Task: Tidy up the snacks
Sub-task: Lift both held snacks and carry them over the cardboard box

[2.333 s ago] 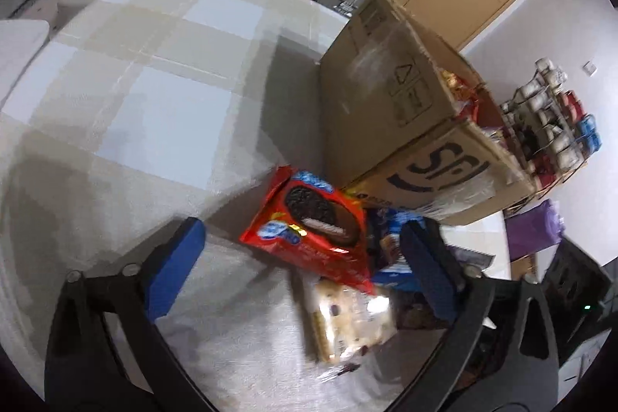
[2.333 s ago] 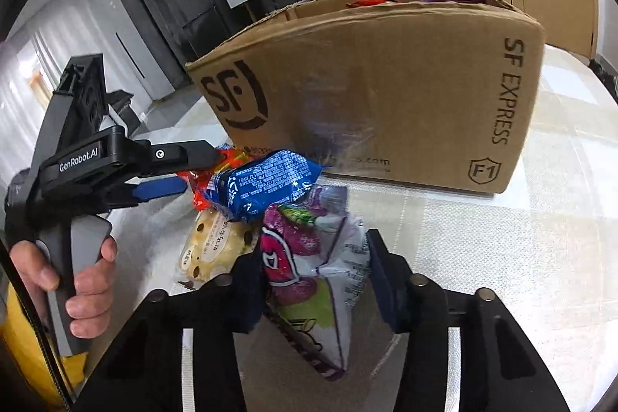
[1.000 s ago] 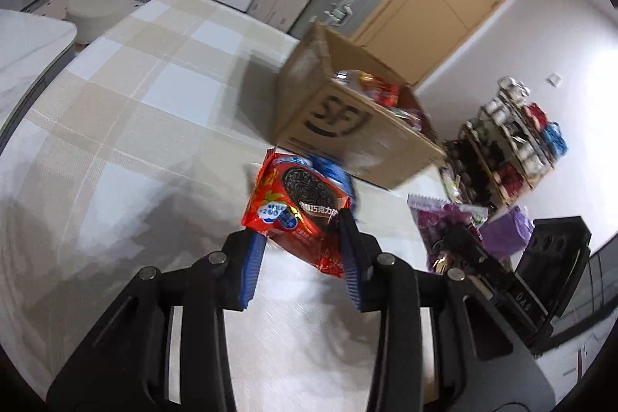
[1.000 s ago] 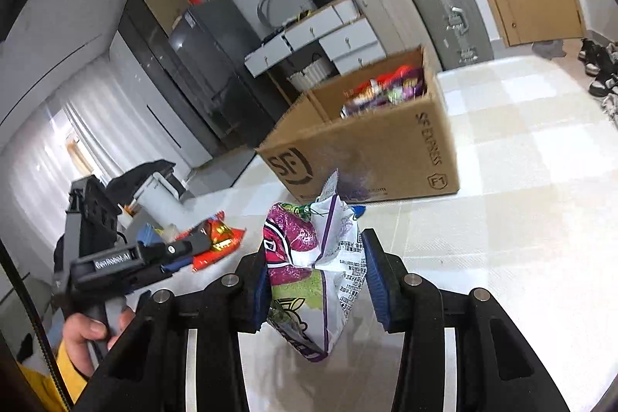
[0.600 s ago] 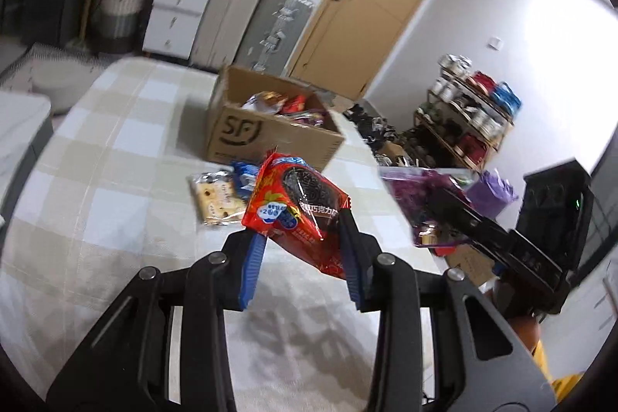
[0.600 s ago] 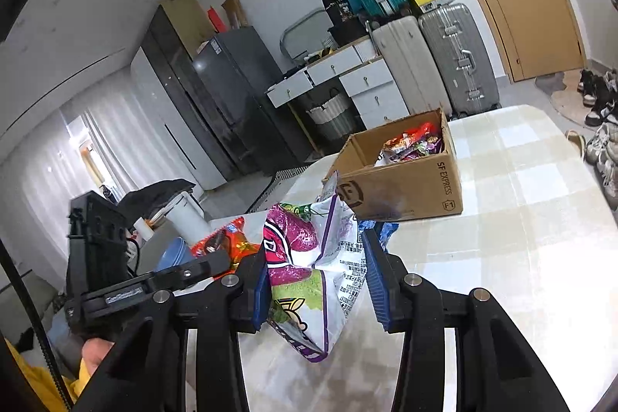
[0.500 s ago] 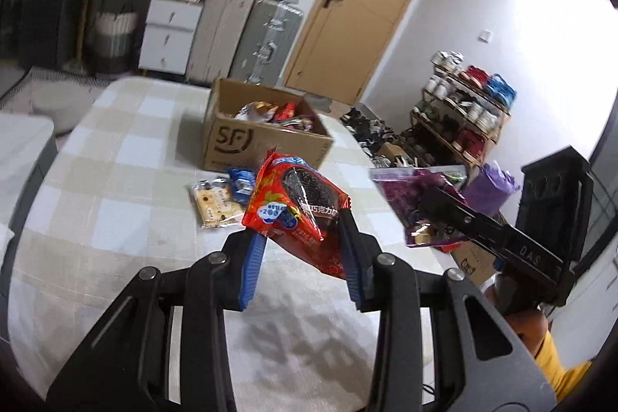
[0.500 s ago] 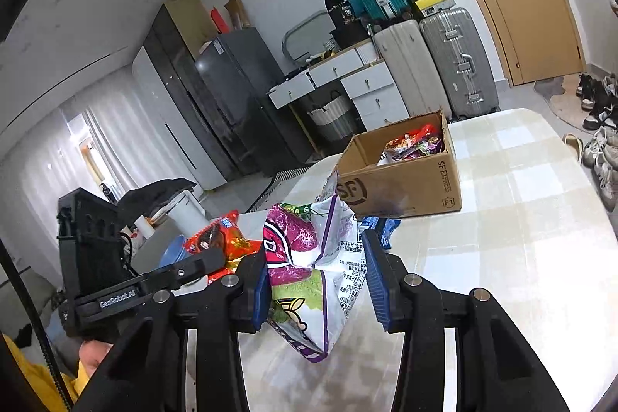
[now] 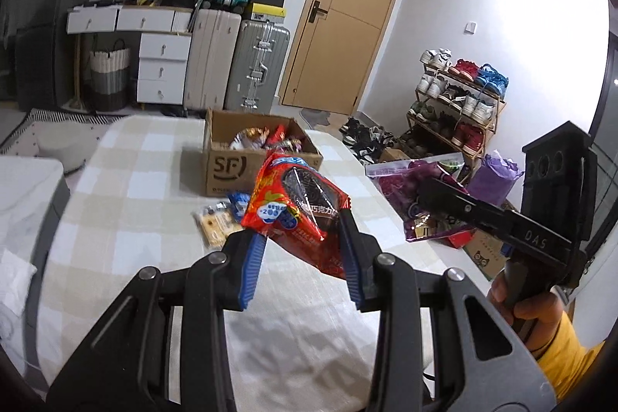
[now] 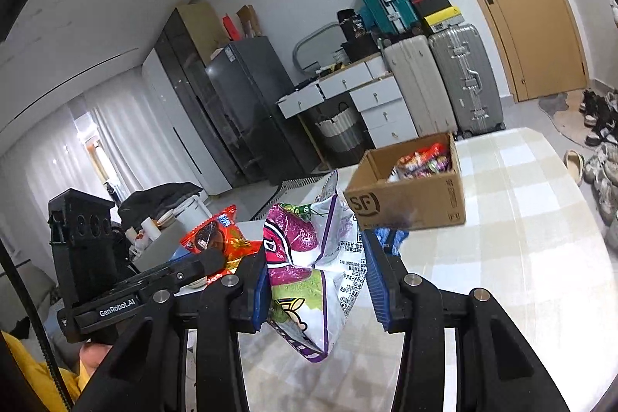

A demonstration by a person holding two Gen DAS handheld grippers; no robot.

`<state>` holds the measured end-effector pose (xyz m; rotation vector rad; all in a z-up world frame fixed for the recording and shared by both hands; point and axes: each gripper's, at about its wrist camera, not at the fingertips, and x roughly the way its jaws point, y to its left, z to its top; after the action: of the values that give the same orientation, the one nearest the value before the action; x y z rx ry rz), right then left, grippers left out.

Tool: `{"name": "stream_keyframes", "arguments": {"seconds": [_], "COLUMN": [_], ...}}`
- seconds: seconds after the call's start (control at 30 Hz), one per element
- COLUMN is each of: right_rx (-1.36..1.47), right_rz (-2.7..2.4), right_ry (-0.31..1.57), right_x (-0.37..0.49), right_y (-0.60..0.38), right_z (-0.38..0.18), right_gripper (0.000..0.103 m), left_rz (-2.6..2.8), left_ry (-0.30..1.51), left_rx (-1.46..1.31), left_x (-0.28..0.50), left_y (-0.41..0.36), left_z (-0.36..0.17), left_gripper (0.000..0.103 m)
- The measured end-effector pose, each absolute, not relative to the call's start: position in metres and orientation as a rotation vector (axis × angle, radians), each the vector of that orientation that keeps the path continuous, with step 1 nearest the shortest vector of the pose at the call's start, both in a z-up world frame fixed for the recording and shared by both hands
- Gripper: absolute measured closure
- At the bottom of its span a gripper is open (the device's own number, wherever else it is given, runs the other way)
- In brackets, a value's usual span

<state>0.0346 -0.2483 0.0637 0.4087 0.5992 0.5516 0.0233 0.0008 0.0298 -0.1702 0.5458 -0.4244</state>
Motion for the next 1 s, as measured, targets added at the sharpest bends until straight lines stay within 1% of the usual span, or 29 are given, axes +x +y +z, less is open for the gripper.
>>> {"name": "stream_keyframes", "arguments": {"seconds": [0.2, 0.33, 0.47, 0.63, 0.8, 1.0], "right_rx": [0.37, 0.338, 0.312, 0.318, 0.273, 0.232], "right_rz": [0.575, 0.59, 0.582, 0.562, 0.512, 0.474], "right_ry": [0.568, 0.546, 0.519, 0.534, 0.572, 0.638], "right_x": [0.066, 0.091, 0.126, 0.185, 0.238, 0.294], "right_y": [-0.245, -0.242, -0.243, -0.245, -0.241, -0.236], "right_z": [0.093, 0.115, 0.141, 0.159, 0.158, 0.134], "right_gripper": [0.061, 0.061, 0.061, 0.061, 0.061, 0.061], "left_rz": [-0.406, -0.408, -0.395, -0.352, -0.34, -0.331], "left_ry": [0.491, 0.473, 0.472, 0.488, 0.563, 0.628], "left_rx": [-0.126, -0.108, -0.105, -0.104, -0.125, -0.057], "left_x": [0.037, 0.061, 0.096, 0.148, 0.215, 0.291], "left_y": [0.005, 0.006, 0.008, 0.004, -0.001, -0.026], "left_z": [0.067, 0.092, 0.113, 0.132, 0.13, 0.105], "left_gripper": [0.07, 0.07, 0.07, 0.07, 0.07, 0.07]}}
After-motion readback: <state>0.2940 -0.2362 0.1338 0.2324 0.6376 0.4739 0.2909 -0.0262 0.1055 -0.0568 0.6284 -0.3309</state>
